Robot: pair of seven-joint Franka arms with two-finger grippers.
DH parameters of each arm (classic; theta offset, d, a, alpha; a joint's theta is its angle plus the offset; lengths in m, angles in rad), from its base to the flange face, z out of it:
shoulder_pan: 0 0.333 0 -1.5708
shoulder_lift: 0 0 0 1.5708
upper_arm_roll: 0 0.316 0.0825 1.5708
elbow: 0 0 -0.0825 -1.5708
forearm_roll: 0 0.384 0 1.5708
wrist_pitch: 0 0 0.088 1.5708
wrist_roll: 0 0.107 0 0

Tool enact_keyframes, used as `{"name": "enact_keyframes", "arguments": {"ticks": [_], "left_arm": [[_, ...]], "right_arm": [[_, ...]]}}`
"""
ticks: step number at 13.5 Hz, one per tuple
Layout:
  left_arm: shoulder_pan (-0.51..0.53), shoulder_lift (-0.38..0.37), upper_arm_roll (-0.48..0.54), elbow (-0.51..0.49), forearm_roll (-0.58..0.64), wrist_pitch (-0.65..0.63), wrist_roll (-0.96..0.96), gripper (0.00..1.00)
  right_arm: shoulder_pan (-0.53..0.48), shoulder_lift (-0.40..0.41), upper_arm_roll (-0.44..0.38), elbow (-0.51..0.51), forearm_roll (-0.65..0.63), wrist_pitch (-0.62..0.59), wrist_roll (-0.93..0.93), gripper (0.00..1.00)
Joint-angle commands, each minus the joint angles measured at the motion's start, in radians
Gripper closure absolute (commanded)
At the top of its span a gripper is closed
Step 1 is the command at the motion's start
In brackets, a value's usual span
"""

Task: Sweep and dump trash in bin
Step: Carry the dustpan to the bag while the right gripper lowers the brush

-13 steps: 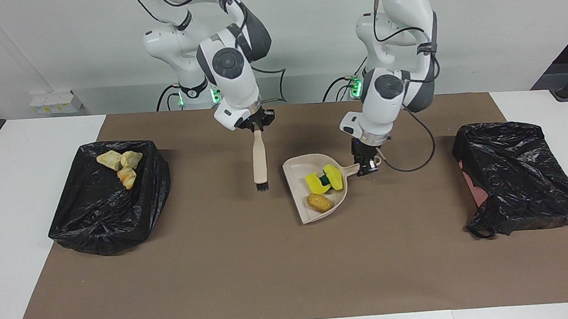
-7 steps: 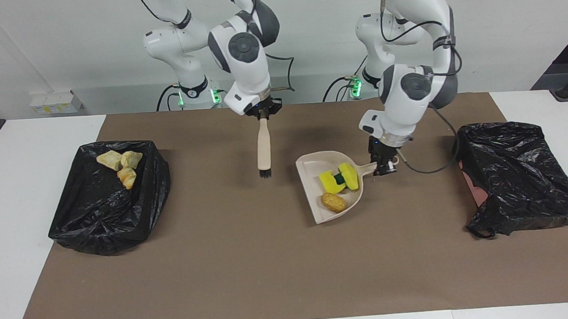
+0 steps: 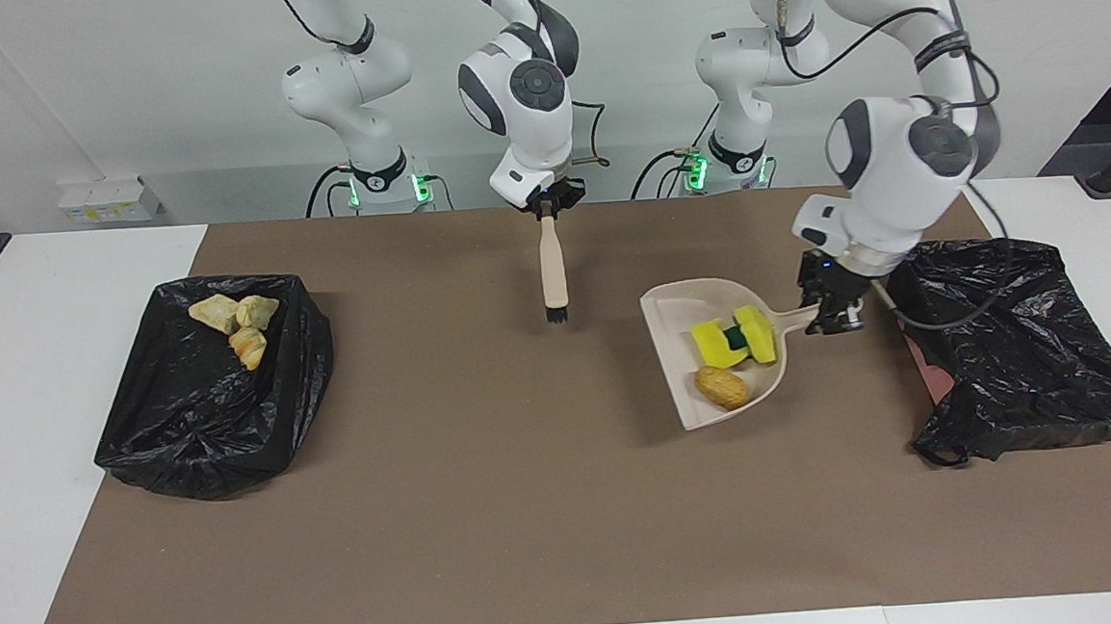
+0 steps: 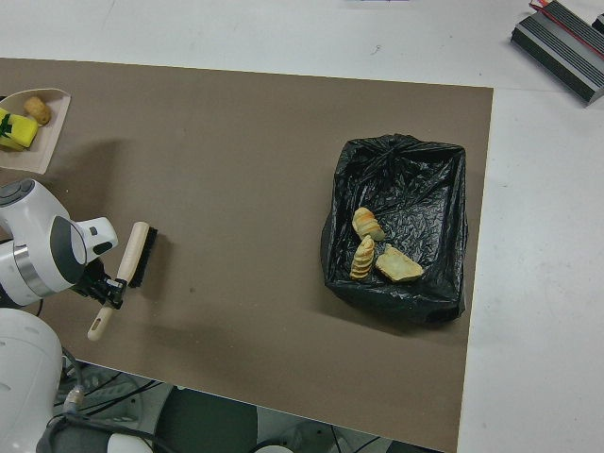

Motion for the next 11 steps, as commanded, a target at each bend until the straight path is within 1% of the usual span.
{"name": "enact_keyframes", "arguments": {"ticks": [1,2,3,4,5,6,7,8,9,11], "left_arm": [[0.118,0.008,-0.005,0.029,-0.012,-0.020,0.114,1.00],[0.161,0.010,-0.002,0.039,-0.008,-0.016,0.154,1.00],[0.227,0.013,-0.002,0.051,-0.007,-0.016,0.202,1.00],[0.290,0.027,-0.004,0.081,-0.008,-0.020,0.287,1.00],[0.322,0.057,-0.002,0.141,-0.007,-0.033,0.352,1.00],[0.345,0.082,0.000,0.199,0.008,-0.049,0.380,1.00],[0.368,0.109,-0.002,0.239,0.060,-0.072,0.382,1.00],[0.375,0.134,-0.002,0.287,0.105,-0.079,0.380,1.00],[0.376,0.151,0.000,0.322,0.138,-0.076,0.378,1.00],[0.364,0.157,-0.002,0.329,0.229,-0.045,0.360,1.00]], "right_arm": [[0.005,-0.001,-0.001,-0.024,0.013,0.044,0.013,0.93],[0.007,0.008,-0.001,-0.033,0.015,0.056,0.012,0.92],[0.008,0.017,-0.001,-0.039,0.015,0.089,0.016,0.84],[0.008,0.020,-0.001,-0.039,0.015,0.099,0.010,0.63],[0.008,0.022,-0.001,-0.039,0.015,0.099,0.007,0.51],[0.008,0.025,-0.001,-0.035,0.013,0.099,-0.002,0.36],[0.007,0.033,-0.002,-0.027,0.013,0.100,-0.008,0.17],[0.007,0.039,-0.002,-0.015,0.006,0.102,-0.013,0.00],[0.005,0.049,-0.004,0.004,-0.005,0.102,-0.011,0.00],[-0.007,0.066,-0.008,0.053,-0.029,0.105,-0.008,0.00]]}}
